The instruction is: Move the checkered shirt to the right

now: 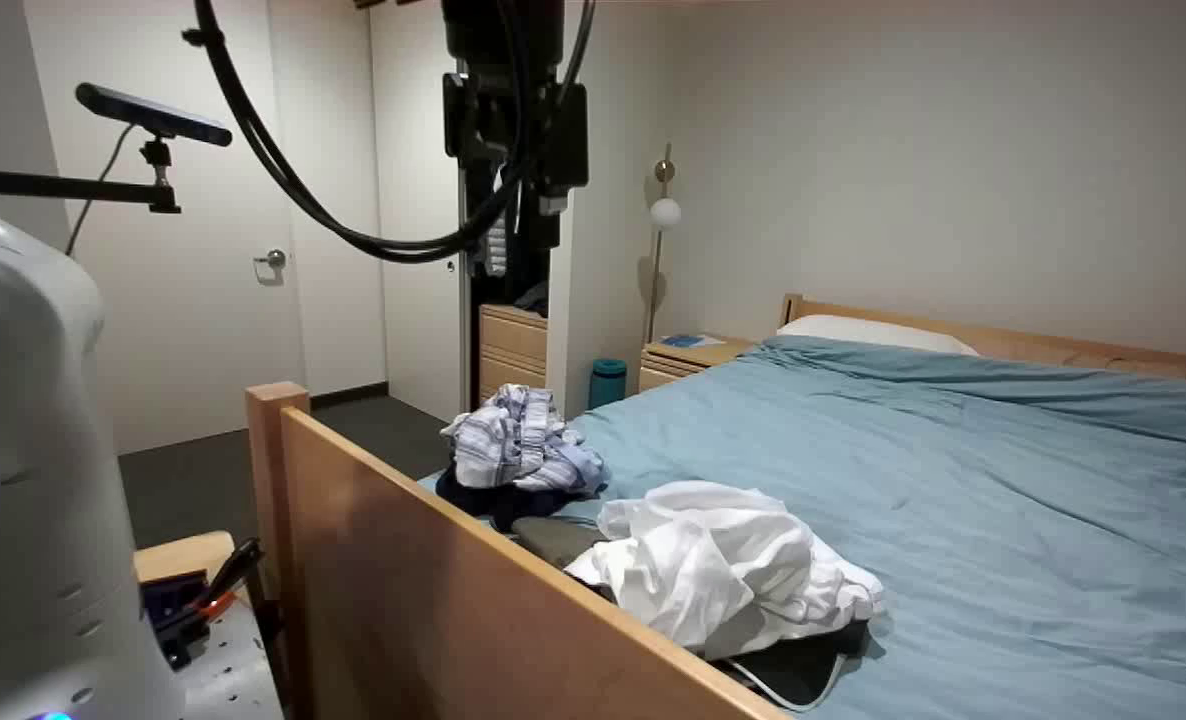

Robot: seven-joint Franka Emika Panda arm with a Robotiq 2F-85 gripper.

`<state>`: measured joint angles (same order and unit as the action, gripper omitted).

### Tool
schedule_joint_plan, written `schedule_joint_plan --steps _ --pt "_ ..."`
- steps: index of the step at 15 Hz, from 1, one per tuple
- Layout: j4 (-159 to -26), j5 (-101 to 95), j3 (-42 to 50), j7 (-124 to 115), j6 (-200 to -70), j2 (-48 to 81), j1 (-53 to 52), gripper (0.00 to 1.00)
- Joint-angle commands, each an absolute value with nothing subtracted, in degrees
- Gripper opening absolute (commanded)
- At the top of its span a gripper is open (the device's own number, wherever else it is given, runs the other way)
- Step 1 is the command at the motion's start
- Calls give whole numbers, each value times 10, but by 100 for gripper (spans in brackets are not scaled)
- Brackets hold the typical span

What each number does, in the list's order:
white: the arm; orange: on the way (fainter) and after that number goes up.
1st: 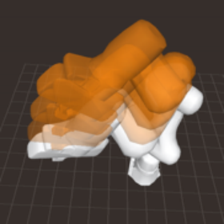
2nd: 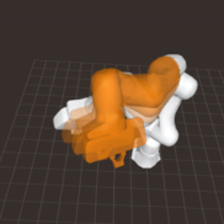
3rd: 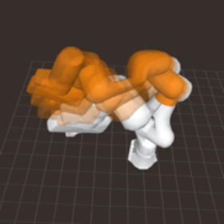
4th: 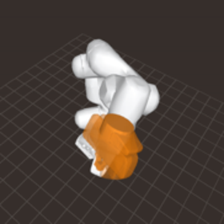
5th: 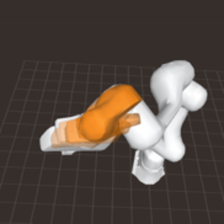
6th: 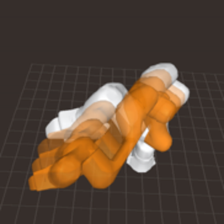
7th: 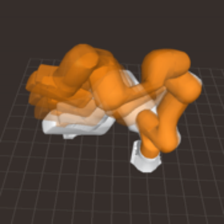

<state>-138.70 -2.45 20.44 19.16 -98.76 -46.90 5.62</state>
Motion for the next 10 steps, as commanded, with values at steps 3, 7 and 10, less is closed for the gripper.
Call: schedule_joint_plan --steps 3,7,10 --pt "-1377 -18 201 201 -991 -455 58 100" --pt "-1330 18 181 189 -1066 -359 13 100" --pt "-1301 81 153 183 -1116 -286 -30 100"
